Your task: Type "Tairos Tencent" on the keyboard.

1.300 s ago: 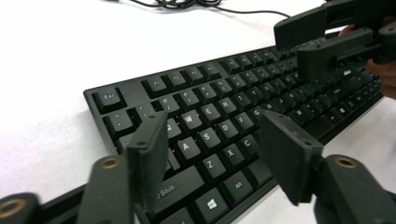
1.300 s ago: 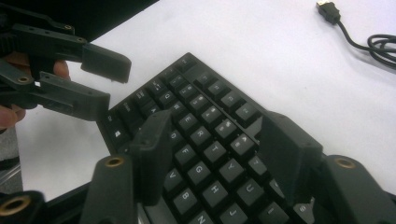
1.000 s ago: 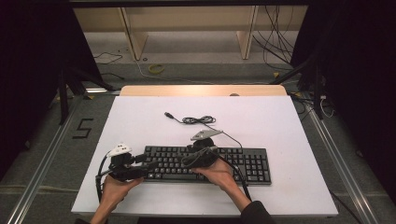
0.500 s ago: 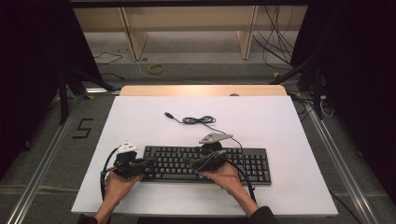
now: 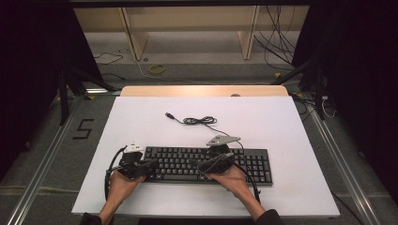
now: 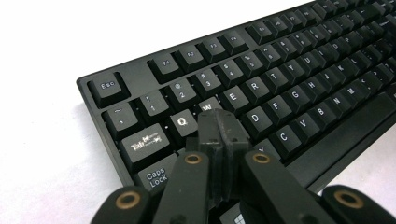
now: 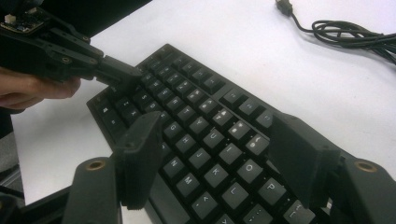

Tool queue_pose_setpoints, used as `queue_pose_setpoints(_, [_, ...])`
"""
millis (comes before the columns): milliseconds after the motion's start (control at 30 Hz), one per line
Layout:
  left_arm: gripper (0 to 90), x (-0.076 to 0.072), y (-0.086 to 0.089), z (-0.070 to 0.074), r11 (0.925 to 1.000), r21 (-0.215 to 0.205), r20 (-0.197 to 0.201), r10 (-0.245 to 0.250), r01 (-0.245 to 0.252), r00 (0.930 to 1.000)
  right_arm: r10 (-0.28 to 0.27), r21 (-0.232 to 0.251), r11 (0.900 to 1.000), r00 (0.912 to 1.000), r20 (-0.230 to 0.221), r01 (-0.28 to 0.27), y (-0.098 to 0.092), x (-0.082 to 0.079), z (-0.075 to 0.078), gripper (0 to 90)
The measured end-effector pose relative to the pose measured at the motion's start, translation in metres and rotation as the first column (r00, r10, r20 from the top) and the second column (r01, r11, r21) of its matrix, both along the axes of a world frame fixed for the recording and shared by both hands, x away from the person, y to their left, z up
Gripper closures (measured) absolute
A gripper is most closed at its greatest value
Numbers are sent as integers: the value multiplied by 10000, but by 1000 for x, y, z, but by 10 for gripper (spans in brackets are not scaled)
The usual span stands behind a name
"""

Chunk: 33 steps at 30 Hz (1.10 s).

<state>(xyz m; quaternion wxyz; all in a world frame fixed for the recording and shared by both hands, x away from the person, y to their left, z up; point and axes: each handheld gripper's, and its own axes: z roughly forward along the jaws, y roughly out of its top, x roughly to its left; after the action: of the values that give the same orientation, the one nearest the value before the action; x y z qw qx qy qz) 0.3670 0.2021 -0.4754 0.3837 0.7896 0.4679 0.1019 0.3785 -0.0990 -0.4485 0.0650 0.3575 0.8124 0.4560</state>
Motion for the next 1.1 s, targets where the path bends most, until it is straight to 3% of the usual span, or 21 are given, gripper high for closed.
queue_pose_setpoints(267, [898, 1, -1, -3, 9999, 108, -269, -25, 28, 9996, -115, -105, 9999, 9999, -9, 115, -1, 2, -1, 375])
queue_pose_setpoints(400, [898, 0, -2, -3, 9997, 250, -201, -53, 58, 9998, -113, -156, 9998, 9999, 30, 113, -1, 3, -2, 410])
queue_pose_setpoints(600, [892, -2, -2, 0, 10000, -40, -41, 37, -37, 10000, -100, -252, 9996, 9999, -52, 98, 1, 4, -4, 441])
queue_pose_setpoints(900, [733, -7, 0, 11, 9959, -895, 541, -97, 146, 9985, -49, -286, 9996, 10000, -59, 47, 3, 6, -6, 530])
queue_pose_setpoints(1100, [564, -10, -1, 12, 9923, -1193, 581, -258, 326, 9980, 60, -350, 9994, 10000, -76, -62, 5, 8, -7, 673])
